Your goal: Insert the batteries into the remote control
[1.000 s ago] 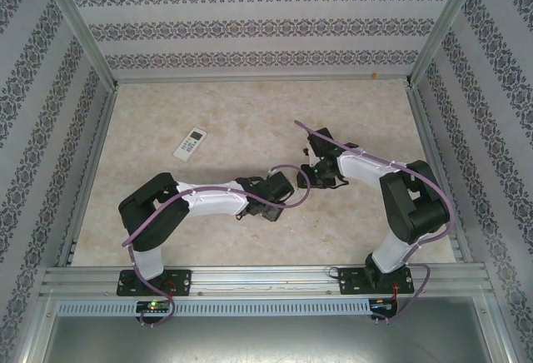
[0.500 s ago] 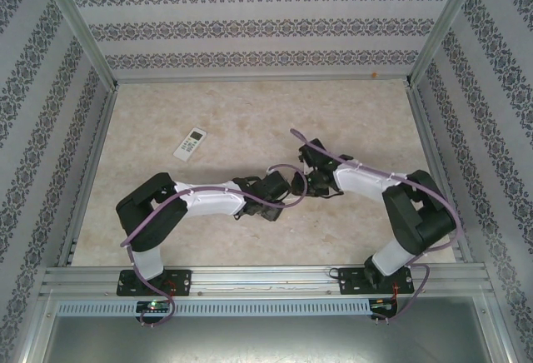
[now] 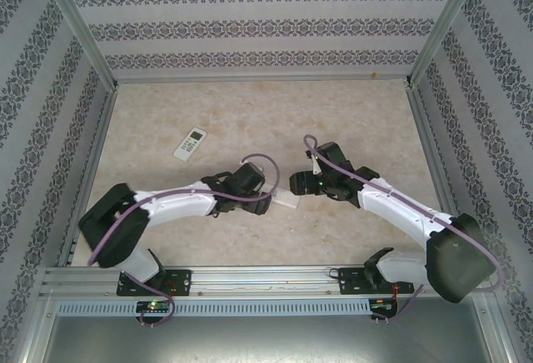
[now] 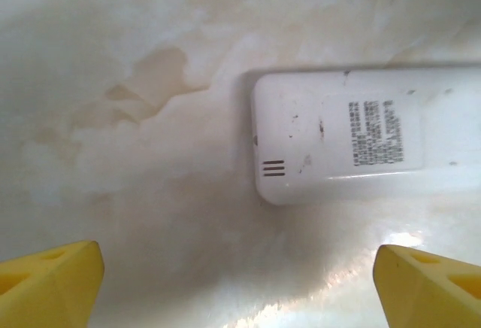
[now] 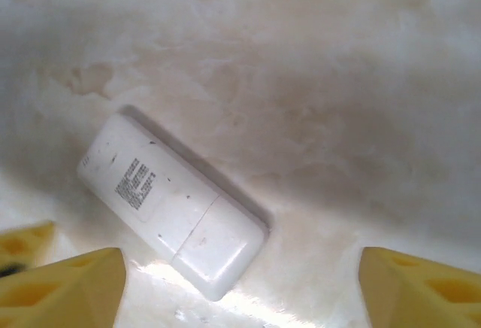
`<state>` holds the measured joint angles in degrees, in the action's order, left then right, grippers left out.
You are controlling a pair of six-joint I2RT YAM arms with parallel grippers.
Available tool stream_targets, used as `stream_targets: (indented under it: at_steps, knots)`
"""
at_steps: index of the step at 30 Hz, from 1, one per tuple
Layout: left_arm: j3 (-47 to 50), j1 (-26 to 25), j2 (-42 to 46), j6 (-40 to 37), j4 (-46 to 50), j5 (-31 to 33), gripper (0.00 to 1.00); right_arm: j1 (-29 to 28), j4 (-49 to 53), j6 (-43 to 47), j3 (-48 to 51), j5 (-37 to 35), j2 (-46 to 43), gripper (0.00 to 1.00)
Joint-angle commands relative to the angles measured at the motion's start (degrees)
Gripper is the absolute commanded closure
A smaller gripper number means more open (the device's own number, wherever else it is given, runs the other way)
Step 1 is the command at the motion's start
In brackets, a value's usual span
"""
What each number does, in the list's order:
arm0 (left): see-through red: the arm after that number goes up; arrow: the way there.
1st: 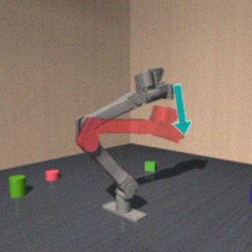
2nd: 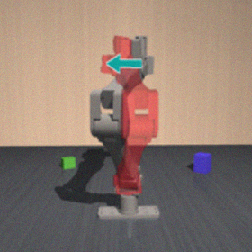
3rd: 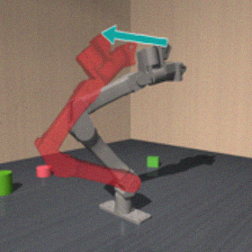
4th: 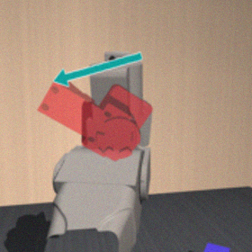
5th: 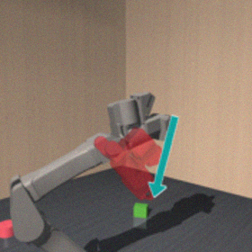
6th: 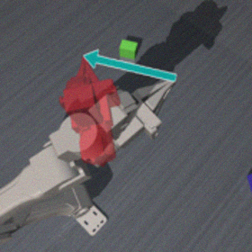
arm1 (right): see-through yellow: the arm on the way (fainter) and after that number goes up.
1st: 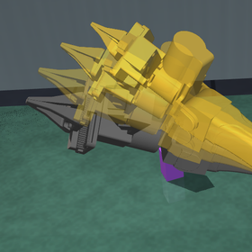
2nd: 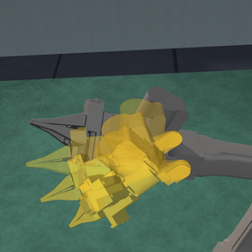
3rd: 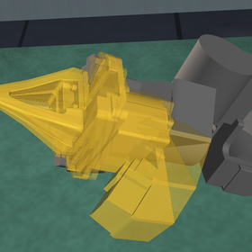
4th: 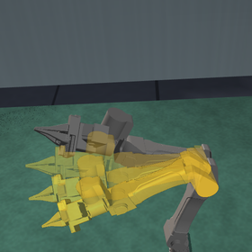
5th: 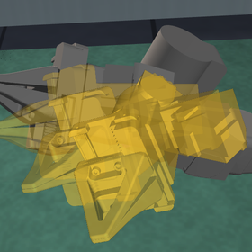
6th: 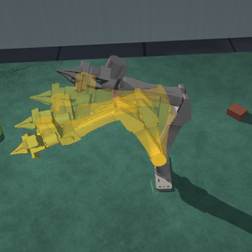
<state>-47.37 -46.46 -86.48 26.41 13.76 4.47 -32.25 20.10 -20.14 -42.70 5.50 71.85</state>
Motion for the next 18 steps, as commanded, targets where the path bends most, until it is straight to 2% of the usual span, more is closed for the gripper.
stream_targets:
  at_steps: [1, 5, 10, 14, 18]
  knots:
    - [4.87, 6.09, 8.70, 7.41, -4.23, -8.49, 0.06, -2.69, -1.00, 14.24, -1.79, 1.03, 2.03, 0.07]
    - [10.53, 16.51, 16.24, 16.54, -10.29, -23.56, 0.05, -6.34, 4.36, 17.61, -8.97, -0.46, 11.23, 0.02]
    - [12.01, 22.32, 18.75, 21.33, -12.69, -33.84, 0.03, -10.25, 7.24, 20.90, -14.51, -6.22, 22.67, 0.02]
    - [13.80, 23.91, 20.75, 22.94, -12.21, -34.89, 0.01, -11.07, 9.57, 19.72, -17.73, -8.07, 29.22, 0.08]
    - [15.65, 24.50, 23.71, 24.56, -10.50, -33.77, 0.00, -11.55, 11.78, 19.60, -19.79, -8.22, 32.27, 0.30]
